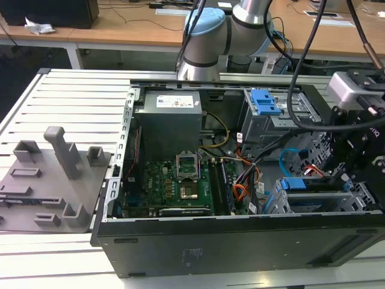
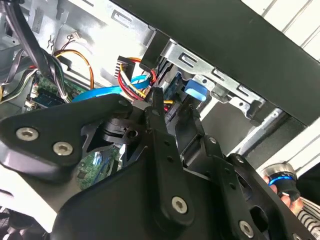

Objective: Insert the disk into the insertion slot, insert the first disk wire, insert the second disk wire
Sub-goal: 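Insert the first disk wire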

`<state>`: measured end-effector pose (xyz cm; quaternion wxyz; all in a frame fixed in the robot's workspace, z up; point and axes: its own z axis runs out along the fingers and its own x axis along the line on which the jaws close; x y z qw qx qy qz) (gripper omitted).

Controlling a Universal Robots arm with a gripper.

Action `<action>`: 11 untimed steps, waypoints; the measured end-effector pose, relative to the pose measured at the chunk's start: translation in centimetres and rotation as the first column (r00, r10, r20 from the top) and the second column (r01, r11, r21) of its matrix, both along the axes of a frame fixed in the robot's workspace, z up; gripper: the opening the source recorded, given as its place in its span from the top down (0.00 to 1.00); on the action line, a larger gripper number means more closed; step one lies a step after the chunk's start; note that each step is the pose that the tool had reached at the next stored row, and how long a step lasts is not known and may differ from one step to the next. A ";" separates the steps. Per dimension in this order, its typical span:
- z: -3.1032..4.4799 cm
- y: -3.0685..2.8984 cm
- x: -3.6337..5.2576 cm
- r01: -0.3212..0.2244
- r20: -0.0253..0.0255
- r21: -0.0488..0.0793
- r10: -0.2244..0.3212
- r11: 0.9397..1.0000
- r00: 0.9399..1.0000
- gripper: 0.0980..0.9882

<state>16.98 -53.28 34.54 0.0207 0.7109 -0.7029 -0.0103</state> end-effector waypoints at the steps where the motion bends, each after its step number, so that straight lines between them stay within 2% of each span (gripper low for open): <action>1: 0.42 0.00 0.00 0.000 0.000 0.000 0.000 1.000 1.000 0.69; 5: 2.24 0.00 0.00 0.000 0.000 0.000 0.000 1.000 1.000 0.69; 7: 2.83 0.02 0.00 0.000 0.000 0.000 0.000 1.000 1.000 0.69; 8: 2.86 0.02 0.00 0.000 0.000 0.000 0.000 1.000 1.000 0.71; 9: 2.87 0.03 0.00 0.000 0.000 0.000 0.000 1.000 1.000 0.78; 10: 2.88 0.02 0.00 0.000 0.000 0.000 0.000 1.000 1.000 0.99; 11: 2.88 0.02 0.00 0.000 0.000 0.000 0.000 1.000 1.000 0.99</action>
